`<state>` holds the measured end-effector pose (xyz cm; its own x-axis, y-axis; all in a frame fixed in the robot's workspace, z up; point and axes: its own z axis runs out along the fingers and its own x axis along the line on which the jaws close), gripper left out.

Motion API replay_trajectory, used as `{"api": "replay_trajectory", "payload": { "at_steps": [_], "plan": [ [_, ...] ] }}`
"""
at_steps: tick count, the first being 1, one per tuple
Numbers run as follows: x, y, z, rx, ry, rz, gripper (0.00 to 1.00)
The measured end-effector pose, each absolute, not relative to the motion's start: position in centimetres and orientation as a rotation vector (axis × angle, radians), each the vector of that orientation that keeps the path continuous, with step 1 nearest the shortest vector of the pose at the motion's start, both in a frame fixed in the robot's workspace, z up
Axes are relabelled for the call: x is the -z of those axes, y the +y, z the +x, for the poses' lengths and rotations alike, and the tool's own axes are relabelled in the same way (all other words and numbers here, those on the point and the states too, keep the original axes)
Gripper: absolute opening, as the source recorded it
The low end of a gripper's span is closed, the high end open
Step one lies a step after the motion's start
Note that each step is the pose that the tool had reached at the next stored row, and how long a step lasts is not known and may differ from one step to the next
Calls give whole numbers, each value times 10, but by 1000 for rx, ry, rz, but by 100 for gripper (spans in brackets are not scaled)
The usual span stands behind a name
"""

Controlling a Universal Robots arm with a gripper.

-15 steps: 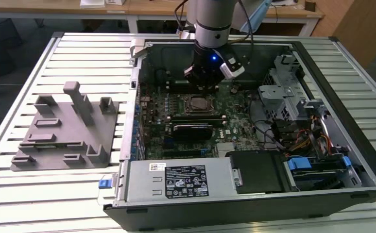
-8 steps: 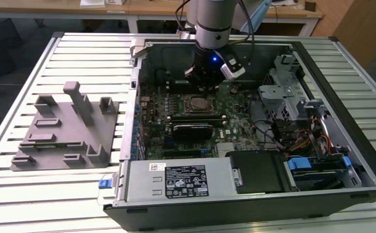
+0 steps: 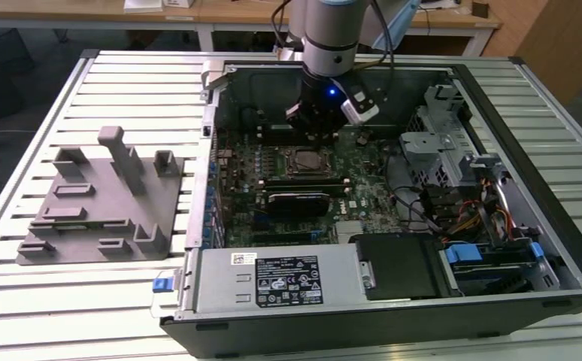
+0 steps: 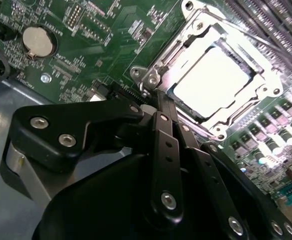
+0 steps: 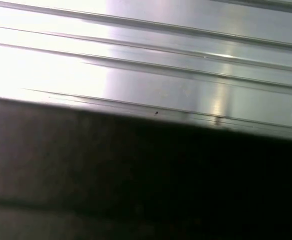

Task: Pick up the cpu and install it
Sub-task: 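Install the first cpu locking lever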

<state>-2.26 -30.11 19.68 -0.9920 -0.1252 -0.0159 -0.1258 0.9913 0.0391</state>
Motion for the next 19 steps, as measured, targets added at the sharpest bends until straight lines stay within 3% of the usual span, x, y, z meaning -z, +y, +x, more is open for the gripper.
{"api": "replay_trajectory", "payload": {
  "at_steps": [6, 19],
  "plan": [
    [-197, -301, -23, -105, 3119, -196, 11],
    [-208, -305, -23, -106, 3119, -195, 11]
  ]
}}
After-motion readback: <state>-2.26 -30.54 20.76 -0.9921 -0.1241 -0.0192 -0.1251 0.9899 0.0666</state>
